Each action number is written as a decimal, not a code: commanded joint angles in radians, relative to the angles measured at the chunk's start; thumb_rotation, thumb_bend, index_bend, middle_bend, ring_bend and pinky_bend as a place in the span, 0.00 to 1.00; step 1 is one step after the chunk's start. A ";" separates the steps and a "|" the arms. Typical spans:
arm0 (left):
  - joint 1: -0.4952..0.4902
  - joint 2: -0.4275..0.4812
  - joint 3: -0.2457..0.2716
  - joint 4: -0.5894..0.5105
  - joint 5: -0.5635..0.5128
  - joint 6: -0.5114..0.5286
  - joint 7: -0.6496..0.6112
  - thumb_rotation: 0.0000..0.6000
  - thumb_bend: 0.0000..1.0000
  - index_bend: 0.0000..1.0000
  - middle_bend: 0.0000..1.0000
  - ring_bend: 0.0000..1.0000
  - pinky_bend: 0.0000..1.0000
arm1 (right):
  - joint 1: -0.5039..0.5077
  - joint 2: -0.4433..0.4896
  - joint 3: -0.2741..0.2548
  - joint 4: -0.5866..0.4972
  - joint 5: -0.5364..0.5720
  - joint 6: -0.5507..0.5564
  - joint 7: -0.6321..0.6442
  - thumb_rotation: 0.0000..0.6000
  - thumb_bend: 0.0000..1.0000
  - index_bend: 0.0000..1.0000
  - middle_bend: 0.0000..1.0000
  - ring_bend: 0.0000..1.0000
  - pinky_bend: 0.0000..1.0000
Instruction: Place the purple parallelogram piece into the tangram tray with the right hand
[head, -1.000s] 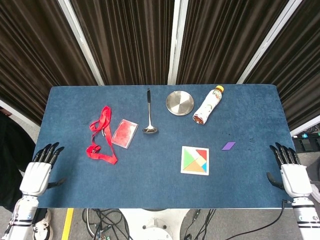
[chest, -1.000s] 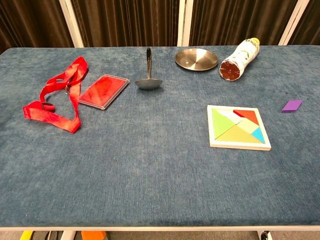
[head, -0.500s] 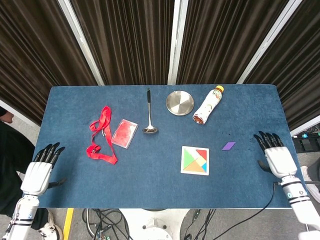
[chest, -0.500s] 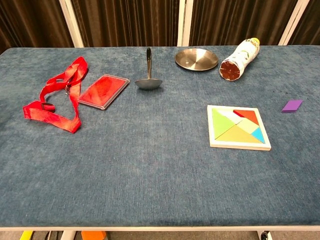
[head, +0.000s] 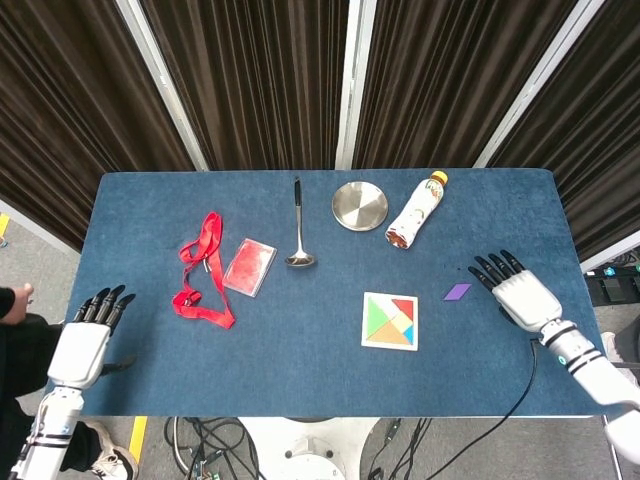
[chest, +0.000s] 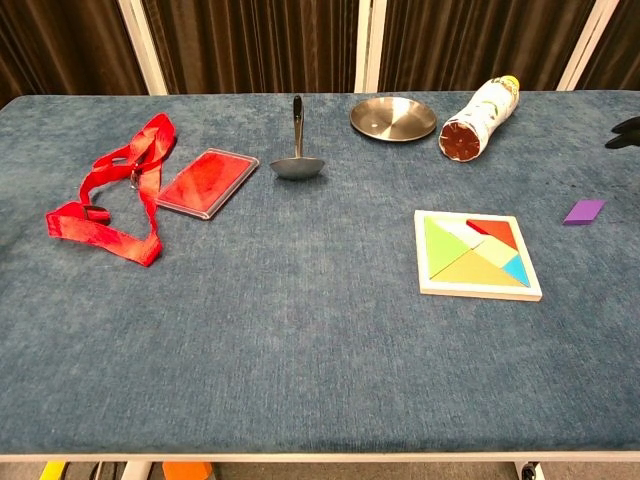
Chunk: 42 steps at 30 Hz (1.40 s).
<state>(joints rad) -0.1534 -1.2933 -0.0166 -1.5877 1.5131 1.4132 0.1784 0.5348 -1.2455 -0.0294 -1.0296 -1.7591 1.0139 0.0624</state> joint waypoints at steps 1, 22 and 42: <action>-0.002 -0.004 0.000 0.000 -0.002 -0.003 0.005 1.00 0.06 0.11 0.04 0.00 0.15 | 0.050 -0.030 -0.032 0.074 -0.040 -0.026 0.056 1.00 0.27 0.00 0.00 0.00 0.00; -0.010 -0.018 0.000 0.014 -0.020 -0.021 0.014 1.00 0.06 0.12 0.04 0.00 0.15 | 0.096 -0.201 -0.113 0.306 -0.063 0.041 0.281 1.00 0.28 0.06 0.00 0.00 0.00; -0.016 -0.030 0.003 0.029 -0.031 -0.035 0.016 1.00 0.06 0.12 0.04 0.00 0.15 | 0.103 -0.264 -0.140 0.390 -0.025 0.038 0.415 1.00 0.29 0.25 0.00 0.00 0.00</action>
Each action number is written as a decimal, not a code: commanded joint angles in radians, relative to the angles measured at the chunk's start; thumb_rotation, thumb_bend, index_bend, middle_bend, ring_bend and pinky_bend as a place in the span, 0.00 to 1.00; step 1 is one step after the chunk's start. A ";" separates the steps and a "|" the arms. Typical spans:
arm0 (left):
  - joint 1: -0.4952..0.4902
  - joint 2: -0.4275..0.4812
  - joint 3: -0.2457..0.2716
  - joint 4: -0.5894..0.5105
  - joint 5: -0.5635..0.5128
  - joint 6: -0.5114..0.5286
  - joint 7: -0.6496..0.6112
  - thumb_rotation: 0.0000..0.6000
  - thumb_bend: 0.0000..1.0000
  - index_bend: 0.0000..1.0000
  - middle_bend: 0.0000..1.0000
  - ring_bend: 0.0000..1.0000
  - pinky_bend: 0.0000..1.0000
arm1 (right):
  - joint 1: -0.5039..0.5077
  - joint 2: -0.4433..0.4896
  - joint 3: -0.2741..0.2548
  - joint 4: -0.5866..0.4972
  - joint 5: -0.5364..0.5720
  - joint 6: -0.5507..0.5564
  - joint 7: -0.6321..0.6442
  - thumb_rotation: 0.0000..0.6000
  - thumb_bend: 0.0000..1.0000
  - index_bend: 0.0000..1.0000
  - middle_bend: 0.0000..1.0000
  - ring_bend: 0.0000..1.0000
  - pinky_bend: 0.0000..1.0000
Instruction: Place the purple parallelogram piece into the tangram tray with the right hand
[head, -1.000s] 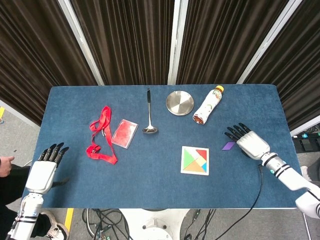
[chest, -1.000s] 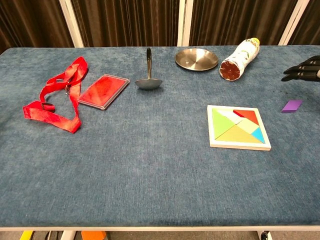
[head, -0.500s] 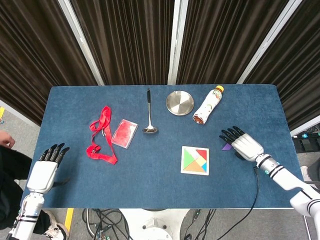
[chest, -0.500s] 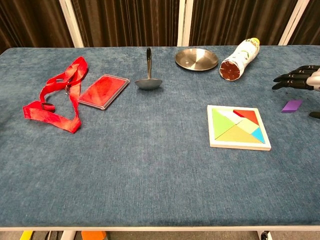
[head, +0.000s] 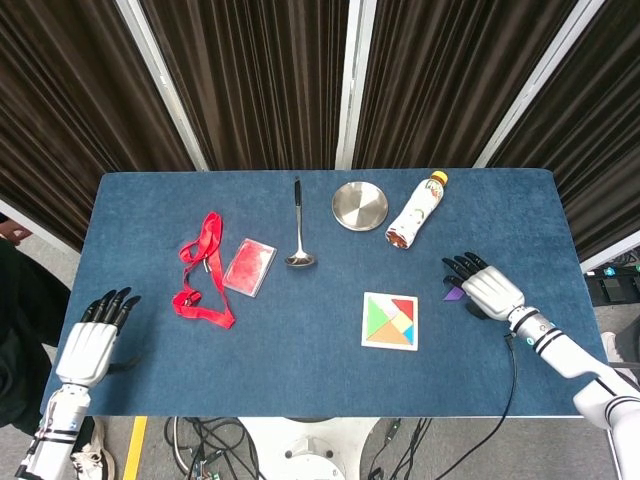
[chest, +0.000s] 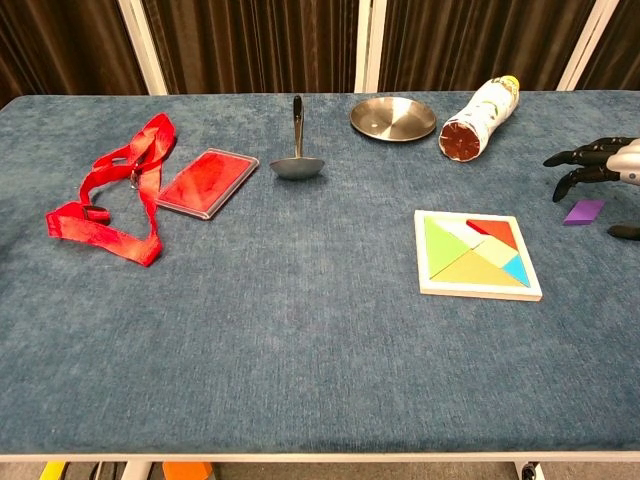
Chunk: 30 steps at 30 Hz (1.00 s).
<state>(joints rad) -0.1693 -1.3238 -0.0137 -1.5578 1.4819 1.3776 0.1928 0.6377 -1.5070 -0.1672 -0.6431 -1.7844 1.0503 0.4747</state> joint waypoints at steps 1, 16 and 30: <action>-0.001 0.000 0.000 -0.002 0.001 0.001 0.002 1.00 0.06 0.12 0.04 0.00 0.15 | 0.001 -0.004 -0.003 0.005 0.001 0.004 0.004 1.00 0.29 0.26 0.00 0.00 0.00; -0.004 -0.002 0.002 -0.003 -0.002 -0.004 0.006 1.00 0.06 0.12 0.04 0.00 0.15 | -0.004 -0.005 -0.008 0.020 0.020 0.015 0.006 1.00 0.29 0.40 0.00 0.00 0.00; -0.004 -0.008 0.005 0.007 -0.003 -0.007 -0.002 1.00 0.06 0.12 0.04 0.00 0.15 | -0.020 -0.003 -0.009 0.014 0.035 0.028 -0.006 1.00 0.29 0.49 0.00 0.00 0.00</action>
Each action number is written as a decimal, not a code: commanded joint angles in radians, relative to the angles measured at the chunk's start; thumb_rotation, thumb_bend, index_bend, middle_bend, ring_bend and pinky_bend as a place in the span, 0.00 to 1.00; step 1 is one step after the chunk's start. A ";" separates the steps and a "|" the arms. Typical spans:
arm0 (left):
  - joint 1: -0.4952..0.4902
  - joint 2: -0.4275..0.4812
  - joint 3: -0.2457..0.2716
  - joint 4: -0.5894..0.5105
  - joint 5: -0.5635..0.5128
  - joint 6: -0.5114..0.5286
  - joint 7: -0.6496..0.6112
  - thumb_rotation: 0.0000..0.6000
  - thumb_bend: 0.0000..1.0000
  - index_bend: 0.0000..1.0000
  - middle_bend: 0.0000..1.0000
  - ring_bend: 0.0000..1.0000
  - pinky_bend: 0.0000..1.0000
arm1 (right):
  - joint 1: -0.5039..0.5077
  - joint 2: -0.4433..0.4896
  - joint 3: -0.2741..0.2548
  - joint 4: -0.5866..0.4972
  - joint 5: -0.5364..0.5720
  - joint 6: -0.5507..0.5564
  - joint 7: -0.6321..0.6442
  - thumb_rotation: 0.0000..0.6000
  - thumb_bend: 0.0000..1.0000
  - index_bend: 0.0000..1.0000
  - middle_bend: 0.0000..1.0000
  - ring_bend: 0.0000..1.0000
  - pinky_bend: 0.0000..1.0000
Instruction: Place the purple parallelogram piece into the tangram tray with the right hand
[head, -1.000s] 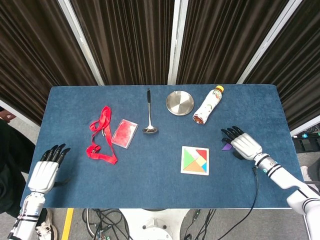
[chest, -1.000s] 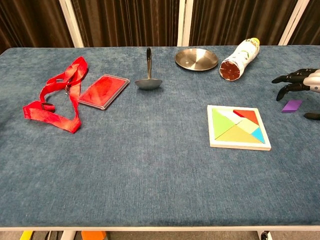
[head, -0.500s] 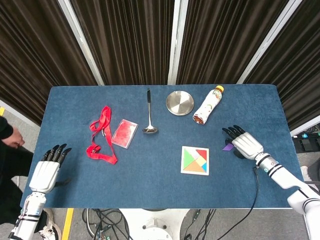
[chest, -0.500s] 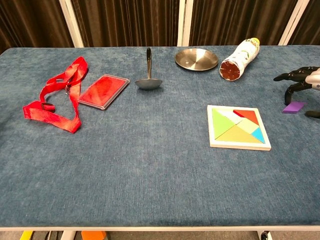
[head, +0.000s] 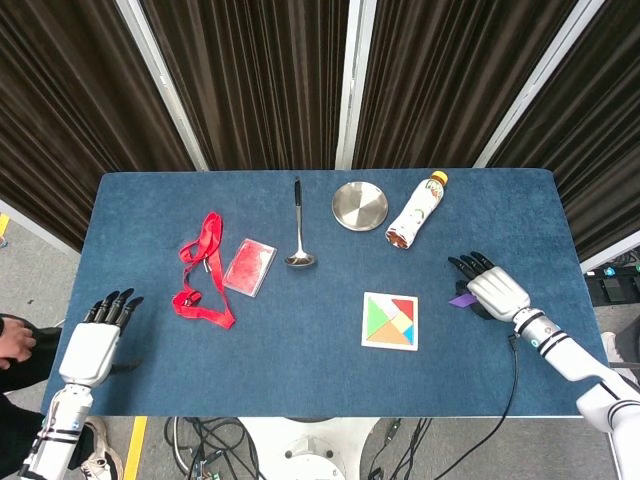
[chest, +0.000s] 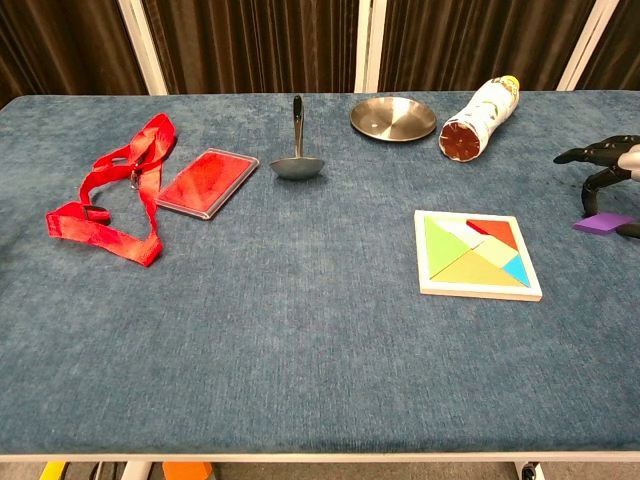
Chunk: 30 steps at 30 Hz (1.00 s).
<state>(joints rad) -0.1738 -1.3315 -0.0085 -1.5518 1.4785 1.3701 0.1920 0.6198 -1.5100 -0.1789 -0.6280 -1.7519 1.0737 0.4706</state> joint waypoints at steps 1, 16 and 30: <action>0.000 0.000 0.000 0.001 0.000 0.001 -0.002 1.00 0.06 0.12 0.04 0.00 0.15 | -0.004 0.000 0.004 -0.001 0.004 0.010 -0.002 1.00 0.29 0.51 0.00 0.00 0.00; 0.004 0.013 0.001 0.020 0.017 0.016 -0.061 1.00 0.06 0.12 0.04 0.00 0.15 | -0.048 0.084 0.083 -0.226 0.100 0.059 -0.142 1.00 0.27 0.56 0.00 0.00 0.00; 0.014 0.021 0.009 0.077 0.032 0.027 -0.172 1.00 0.06 0.12 0.04 0.00 0.15 | 0.002 0.383 0.214 -1.041 0.561 -0.228 -0.657 1.00 0.27 0.56 0.00 0.00 0.00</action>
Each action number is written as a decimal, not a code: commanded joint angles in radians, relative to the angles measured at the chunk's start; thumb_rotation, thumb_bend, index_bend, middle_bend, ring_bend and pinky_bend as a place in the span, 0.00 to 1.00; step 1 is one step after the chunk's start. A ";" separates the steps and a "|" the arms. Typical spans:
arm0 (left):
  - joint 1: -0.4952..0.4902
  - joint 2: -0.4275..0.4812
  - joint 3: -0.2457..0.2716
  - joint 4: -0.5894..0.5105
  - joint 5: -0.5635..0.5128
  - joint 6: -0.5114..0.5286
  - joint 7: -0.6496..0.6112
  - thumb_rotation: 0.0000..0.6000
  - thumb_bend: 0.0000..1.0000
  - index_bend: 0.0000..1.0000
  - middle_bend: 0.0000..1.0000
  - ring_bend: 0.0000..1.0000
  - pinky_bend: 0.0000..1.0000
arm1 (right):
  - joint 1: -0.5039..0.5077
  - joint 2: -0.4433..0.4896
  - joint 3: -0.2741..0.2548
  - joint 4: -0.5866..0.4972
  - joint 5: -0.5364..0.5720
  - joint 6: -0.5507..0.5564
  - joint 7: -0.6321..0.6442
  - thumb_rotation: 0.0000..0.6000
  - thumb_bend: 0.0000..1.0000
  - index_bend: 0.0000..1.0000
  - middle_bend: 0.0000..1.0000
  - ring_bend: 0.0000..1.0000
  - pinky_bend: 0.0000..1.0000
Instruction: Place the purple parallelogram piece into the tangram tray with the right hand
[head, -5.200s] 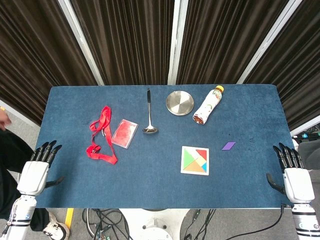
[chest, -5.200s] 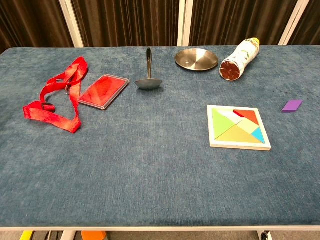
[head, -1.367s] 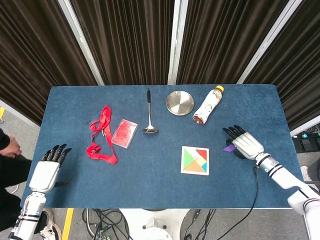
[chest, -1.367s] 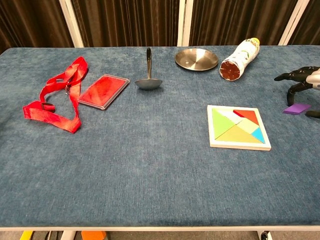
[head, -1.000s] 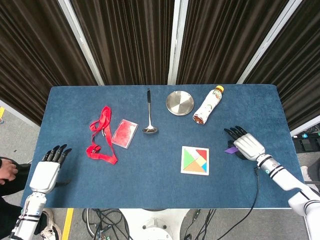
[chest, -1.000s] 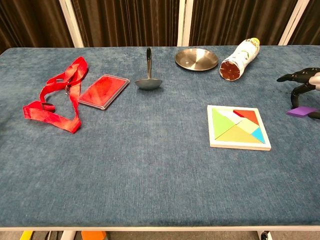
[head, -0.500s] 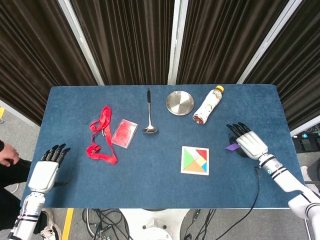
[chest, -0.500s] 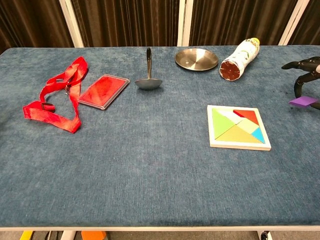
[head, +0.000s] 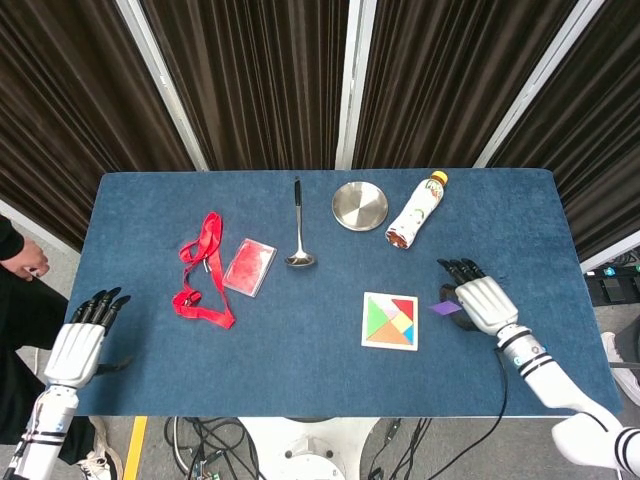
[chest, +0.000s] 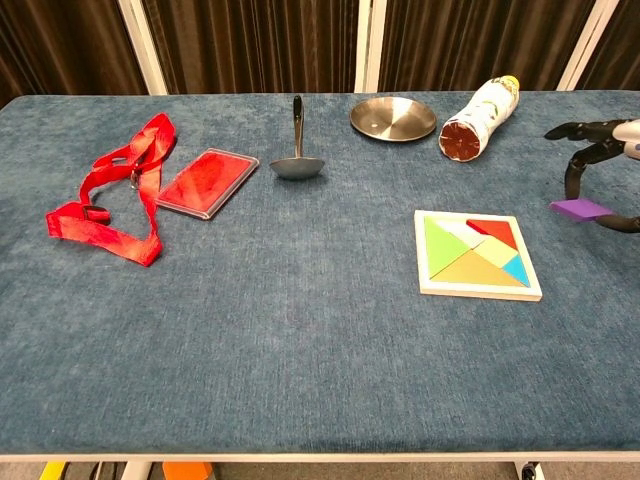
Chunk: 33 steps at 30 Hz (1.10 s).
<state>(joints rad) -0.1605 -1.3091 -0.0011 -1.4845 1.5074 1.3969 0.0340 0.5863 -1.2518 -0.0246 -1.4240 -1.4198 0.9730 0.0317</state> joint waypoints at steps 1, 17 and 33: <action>0.001 -0.003 0.002 0.015 0.004 0.000 -0.020 1.00 0.06 0.12 0.04 0.00 0.15 | 0.042 0.132 0.065 -0.275 0.270 -0.126 -0.259 1.00 0.27 0.56 0.00 0.00 0.00; 0.016 -0.008 0.007 0.071 0.010 0.014 -0.111 1.00 0.06 0.12 0.04 0.00 0.15 | 0.249 0.000 0.091 -0.510 0.916 0.119 -0.846 1.00 0.27 0.57 0.00 0.00 0.00; 0.021 -0.021 0.011 0.113 0.015 0.012 -0.169 1.00 0.06 0.12 0.04 0.00 0.15 | 0.336 -0.205 0.144 -0.435 1.131 0.298 -0.973 1.00 0.26 0.57 0.00 0.00 0.00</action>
<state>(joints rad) -0.1399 -1.3294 0.0096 -1.3724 1.5228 1.4089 -0.1349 0.9140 -1.4377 0.1097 -1.8741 -0.3034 1.2536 -0.9290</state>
